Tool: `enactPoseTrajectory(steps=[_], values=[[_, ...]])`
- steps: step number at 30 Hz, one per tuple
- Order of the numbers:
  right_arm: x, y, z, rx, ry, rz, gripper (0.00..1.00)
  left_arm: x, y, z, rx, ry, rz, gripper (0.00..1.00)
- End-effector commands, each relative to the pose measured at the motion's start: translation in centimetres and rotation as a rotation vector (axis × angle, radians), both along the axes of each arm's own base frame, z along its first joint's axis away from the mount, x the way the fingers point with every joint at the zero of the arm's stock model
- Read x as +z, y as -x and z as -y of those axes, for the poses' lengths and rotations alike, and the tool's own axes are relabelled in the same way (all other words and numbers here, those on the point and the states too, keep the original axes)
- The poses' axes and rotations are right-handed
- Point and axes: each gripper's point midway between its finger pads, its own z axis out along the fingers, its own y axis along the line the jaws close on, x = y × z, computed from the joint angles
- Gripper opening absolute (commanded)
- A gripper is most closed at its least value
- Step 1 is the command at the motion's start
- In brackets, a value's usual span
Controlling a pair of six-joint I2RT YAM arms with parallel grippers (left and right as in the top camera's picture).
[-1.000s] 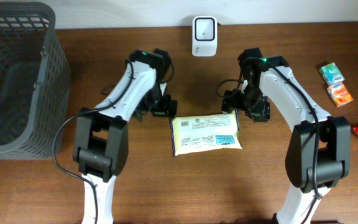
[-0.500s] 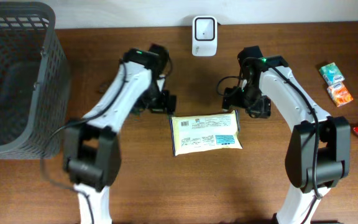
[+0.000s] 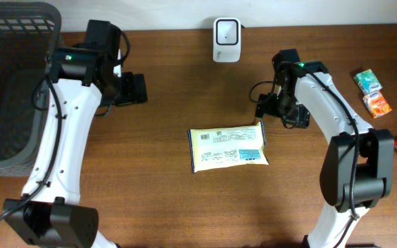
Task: Scan the item barcode
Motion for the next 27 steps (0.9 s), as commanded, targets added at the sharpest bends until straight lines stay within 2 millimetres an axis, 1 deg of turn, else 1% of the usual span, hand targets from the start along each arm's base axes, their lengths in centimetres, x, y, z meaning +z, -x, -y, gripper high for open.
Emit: enactPoseTrajectory(steps=[1,20,24,27], values=[[-0.02,0.03,0.53,-0.013,0.018,0.001,0.98,0.06,-0.01,-0.31,0.019,-0.006,0.004,0.99],[-0.02,0.03,0.45,-0.012,0.015,0.001,0.98,-0.4,0.11,-0.24,0.018,-0.004,-0.007,0.99],[-0.31,0.35,0.49,-0.012,0.017,-0.01,0.99,-0.41,0.12,-0.21,0.017,-0.004,-0.007,0.99],[-0.7,0.72,0.53,-0.011,0.018,-0.022,0.99,-0.76,0.37,0.66,0.002,0.045,-0.023,0.99]])
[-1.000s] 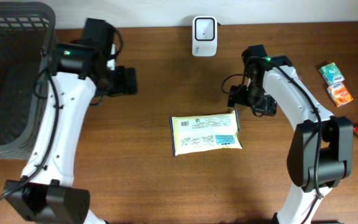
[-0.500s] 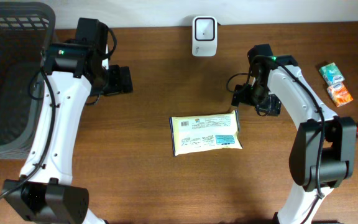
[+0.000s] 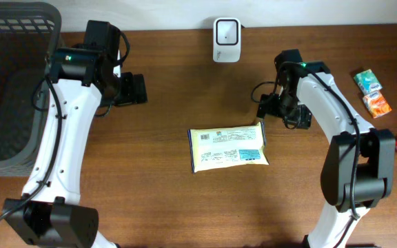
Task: Scan the item barcode
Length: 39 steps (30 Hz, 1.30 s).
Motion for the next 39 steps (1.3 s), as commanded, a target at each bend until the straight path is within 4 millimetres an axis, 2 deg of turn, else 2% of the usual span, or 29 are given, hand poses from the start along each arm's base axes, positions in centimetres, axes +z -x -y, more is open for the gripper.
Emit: enactPoseTrajectory(steps=[1,7,11,17,20,23,26,29,31,36,37,39], values=[[-0.6,0.5,0.3,-0.006,0.018,-0.014,0.99,-0.7,0.4,0.8,-0.002,0.05,-0.025,0.99],[-1.8,1.0,0.4,-0.007,0.018,-0.022,0.99,-3.2,1.2,1.2,-0.009,0.072,-0.084,0.99],[-2.0,1.1,0.3,-0.007,0.017,-0.023,0.98,-6.4,2.6,3.7,-0.06,0.149,-0.157,0.99],[-2.0,1.1,0.3,-0.007,0.014,-0.023,0.99,-11.6,4.9,7.0,-0.153,0.159,-0.224,0.99],[-2.0,1.2,0.0,-0.006,-0.004,-0.025,0.99,-13.4,5.6,8.5,-0.198,0.158,-0.224,0.99],[-2.0,1.2,-0.8,-0.006,-0.047,-0.03,0.99,-14.6,5.7,9.8,-0.234,0.176,-0.205,0.96],[-2.0,1.4,-1.7,-0.004,-0.103,-0.037,0.99,-15.3,6.1,12.3,-0.288,0.263,-0.189,0.96],[-2.0,1.6,-2.7,0.002,-0.163,-0.047,0.99,-16.0,6.2,13.9,-0.326,0.314,-0.168,0.97],[-1.8,1.5,-3.9,0.068,-0.23,-0.04,0.99,-16.6,6.6,14.8,-0.348,0.345,-0.16,0.97],[-1.7,1.2,-4.8,0.138,-0.267,-0.022,0.99,-17.9,7.2,14.9,-0.292,0.362,-0.182,0.93],[-2.0,1.1,-5.0,0.144,-0.267,-0.021,0.99,-18.3,7.4,14.8,-0.255,0.366,-0.198,0.88],[-2.6,1.0,-5.2,0.148,-0.267,-0.02,0.99,-18.6,7.5,14.8,-0.227,0.369,-0.211,0.87]])
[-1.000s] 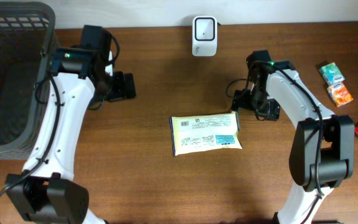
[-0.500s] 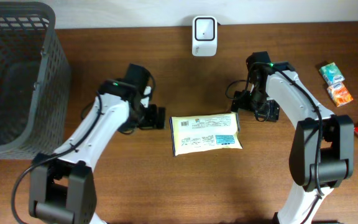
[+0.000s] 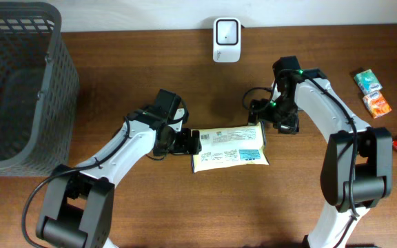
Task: Scan the item barcode
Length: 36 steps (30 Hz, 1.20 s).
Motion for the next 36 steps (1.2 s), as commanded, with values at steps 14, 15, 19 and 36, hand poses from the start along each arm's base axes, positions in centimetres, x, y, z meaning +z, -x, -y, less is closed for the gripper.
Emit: enactPoseTrajectory(steps=[14,15,19,36], values=[[-4.1,0.1,-4.8,0.339,-0.08,0.082,0.99,-2.2,0.8,0.3,0.087,0.012,-0.1,0.91],[-4.1,0.3,-4.9,0.348,-0.082,0.076,0.98,-2.2,0.8,0.3,0.087,0.012,-0.1,0.91],[-4.0,2.6,-5.5,0.465,-0.101,0.017,0.99,-2.2,0.8,0.3,0.087,0.011,-0.1,0.91],[-3.7,5.4,-6.9,0.521,-0.219,-0.054,0.32,-2.2,0.8,0.3,0.087,0.011,-0.1,0.93]])
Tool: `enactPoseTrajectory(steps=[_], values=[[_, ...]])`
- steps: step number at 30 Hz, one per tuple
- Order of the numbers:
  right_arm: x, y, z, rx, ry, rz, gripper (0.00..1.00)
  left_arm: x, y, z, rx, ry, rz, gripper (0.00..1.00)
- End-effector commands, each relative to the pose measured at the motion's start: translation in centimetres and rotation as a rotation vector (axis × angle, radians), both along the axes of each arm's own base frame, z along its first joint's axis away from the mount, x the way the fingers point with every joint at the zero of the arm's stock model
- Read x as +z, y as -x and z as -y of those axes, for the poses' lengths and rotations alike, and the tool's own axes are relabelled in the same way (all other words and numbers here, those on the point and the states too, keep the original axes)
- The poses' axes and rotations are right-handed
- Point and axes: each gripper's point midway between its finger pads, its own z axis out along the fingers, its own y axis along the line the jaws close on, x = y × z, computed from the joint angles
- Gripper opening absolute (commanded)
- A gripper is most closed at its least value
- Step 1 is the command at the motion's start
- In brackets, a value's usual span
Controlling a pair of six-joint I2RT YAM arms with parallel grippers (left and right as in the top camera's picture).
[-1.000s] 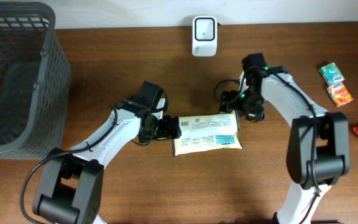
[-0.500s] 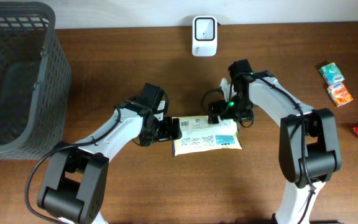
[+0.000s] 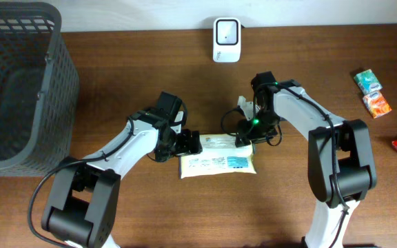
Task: Scan the item barcode
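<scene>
The item is a flat pale-yellow packet (image 3: 216, 160) with a blue label and small print, lying at the middle of the wooden table (image 3: 150, 83). My left gripper (image 3: 193, 142) is at the packet's upper left corner, its tips over the edge. My right gripper (image 3: 243, 135) is low over the packet's upper right edge, and its arm hides that corner. From overhead the gap between either pair of fingers does not show. The white barcode scanner (image 3: 226, 31) stands at the table's far edge, well beyond the packet.
A dark grey mesh basket (image 3: 16, 83) fills the far left of the table. Small snack packets, green (image 3: 368, 80), orange (image 3: 376, 104) and red, lie along the right edge.
The packet now lies a little further left and nearer the front edge. My right gripper has moved left and down onto its upper right edge. The left gripper stays at the packet's left end.
At first both arms were held back, the left near the basket and the right beside the packet's upper right corner. Then the left arm was at the packet's left edge and the right closer in. Now both grippers are on the packet, which has shifted left.
</scene>
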Motion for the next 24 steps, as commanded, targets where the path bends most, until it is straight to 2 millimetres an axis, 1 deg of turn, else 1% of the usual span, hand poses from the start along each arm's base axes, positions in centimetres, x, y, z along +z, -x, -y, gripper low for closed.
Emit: enactPoseTrajectory(steps=[1,2,3,7,9,12,14,15,18,19,22,24], values=[[-0.3,1.1,-1.2,0.01,-0.066,-0.05,0.24,-0.4,0.5,0.1,0.003,0.004,-0.023,0.93],[-0.2,1.2,-1.5,0.007,-0.088,-0.055,0.09,-0.4,0.5,0.1,0.003,0.004,-0.023,0.93],[0.0,1.3,-1.9,0.005,-0.109,-0.06,0.04,-0.4,0.5,0.1,0.003,0.004,-0.023,0.93],[0.9,1.1,-2.7,-0.017,-0.183,-0.072,0.04,-0.4,0.5,0.1,0.003,0.004,-0.022,0.93],[1.3,0.1,-2.2,-0.084,-0.178,-0.075,0.04,-0.4,0.5,0.1,0.003,0.004,-0.022,0.93],[2.9,-2.0,-0.6,-0.192,-0.177,-0.05,0.04,-0.4,0.5,0.1,0.004,0.004,-0.023,0.93],[5.0,-3.7,1.1,-0.244,-0.184,0.001,0.04,-0.4,0.5,0.1,0.003,0.003,-0.023,0.93],[6.0,-4.2,1.9,-0.263,-0.174,0.023,0.04,-0.4,0.5,0.1,0.004,0.003,-0.022,0.93],[9.7,-5.6,5.8,-0.332,-0.055,0.118,0.04,-0.4,0.5,0.1,0.004,0.003,-0.022,0.93],[11.3,-5.9,6.9,-0.342,-0.01,0.159,0.04,-0.4,0.5,0.1,0.004,0.003,-0.022,0.93],[15.0,-6.1,9.3,-0.386,0.121,0.252,0.04,-0.4,0.4,0.1,0.003,0.005,-0.018,0.93],[17.8,-6.2,11.0,-0.434,0.228,0.326,0.04,-0.4,0.4,0.1,0.003,0.005,-0.018,0.93]])
